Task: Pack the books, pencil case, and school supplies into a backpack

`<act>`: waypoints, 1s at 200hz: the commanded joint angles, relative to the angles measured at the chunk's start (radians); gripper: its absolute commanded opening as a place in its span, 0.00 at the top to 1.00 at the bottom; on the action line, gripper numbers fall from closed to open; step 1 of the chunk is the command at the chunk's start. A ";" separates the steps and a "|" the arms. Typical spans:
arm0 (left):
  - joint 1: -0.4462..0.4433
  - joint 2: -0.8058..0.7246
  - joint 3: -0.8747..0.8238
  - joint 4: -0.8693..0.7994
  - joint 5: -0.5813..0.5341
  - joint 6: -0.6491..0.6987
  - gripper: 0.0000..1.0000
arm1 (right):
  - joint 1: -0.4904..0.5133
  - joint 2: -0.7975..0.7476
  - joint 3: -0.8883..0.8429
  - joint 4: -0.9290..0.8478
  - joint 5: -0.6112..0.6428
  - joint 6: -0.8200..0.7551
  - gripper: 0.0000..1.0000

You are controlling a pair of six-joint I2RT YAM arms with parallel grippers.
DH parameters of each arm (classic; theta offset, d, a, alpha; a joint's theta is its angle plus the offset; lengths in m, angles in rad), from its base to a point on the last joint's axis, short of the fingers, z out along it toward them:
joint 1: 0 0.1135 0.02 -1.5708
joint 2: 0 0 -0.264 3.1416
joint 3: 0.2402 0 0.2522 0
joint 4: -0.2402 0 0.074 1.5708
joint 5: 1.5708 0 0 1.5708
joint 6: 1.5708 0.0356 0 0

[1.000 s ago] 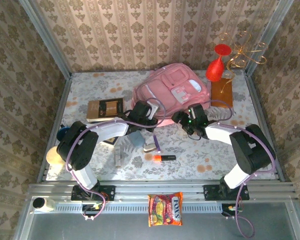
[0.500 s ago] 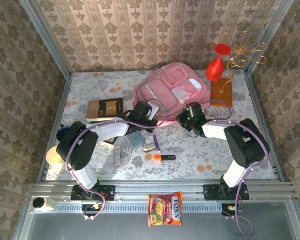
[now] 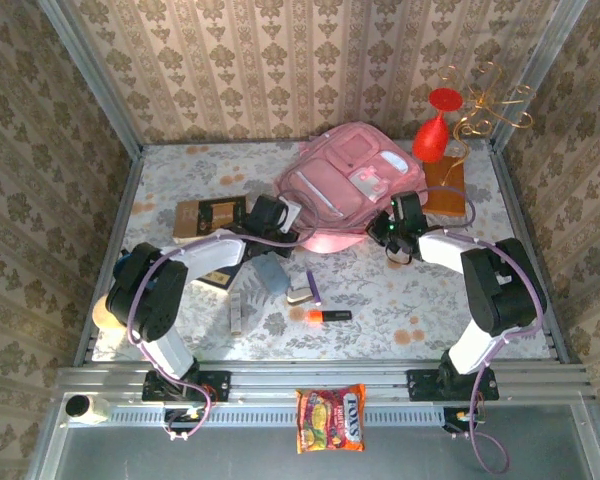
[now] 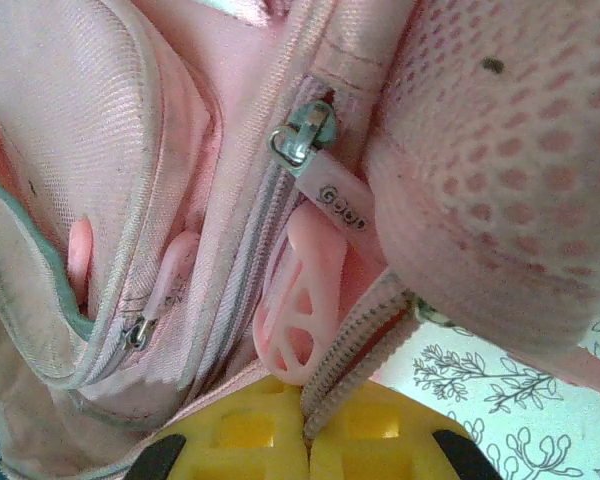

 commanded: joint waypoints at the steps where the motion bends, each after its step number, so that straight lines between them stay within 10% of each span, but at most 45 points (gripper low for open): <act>1: -0.022 -0.012 -0.015 -0.039 0.041 0.020 1.00 | -0.016 0.013 0.068 -0.078 0.058 -0.133 1.00; 69: -0.077 -0.013 -0.006 -0.017 0.137 -0.019 1.00 | -0.017 -0.067 0.062 -0.206 0.078 -0.190 0.62; 134: -0.084 -0.012 -0.005 -0.019 0.149 -0.008 1.00 | 0.067 -0.133 -0.123 0.041 -0.011 0.112 0.28; 170: -0.085 -0.021 -0.016 -0.018 0.144 -0.005 1.00 | 0.106 -0.059 -0.129 0.149 0.029 0.199 0.32; 200: -0.079 -0.049 -0.045 -0.029 0.086 0.003 1.00 | 0.098 -0.048 -0.130 0.130 0.084 0.181 0.70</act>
